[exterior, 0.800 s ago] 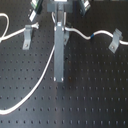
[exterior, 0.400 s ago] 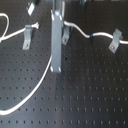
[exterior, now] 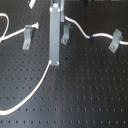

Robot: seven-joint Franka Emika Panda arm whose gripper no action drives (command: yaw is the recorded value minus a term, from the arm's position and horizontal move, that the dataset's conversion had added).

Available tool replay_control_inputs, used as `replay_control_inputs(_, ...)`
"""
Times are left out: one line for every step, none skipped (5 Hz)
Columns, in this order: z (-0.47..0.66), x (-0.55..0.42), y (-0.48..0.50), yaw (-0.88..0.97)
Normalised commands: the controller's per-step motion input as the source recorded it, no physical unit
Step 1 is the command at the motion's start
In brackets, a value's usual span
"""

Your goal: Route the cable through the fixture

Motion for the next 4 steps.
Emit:
replay_control_inputs(-0.08, 0.303, -0.333, -0.01)
replay_control_inputs(0.02, -0.001, -0.013, 0.00)
replay_control_inputs(0.39, -0.100, -0.201, 0.10)
replay_control_inputs(0.18, -0.122, -0.052, 0.17)
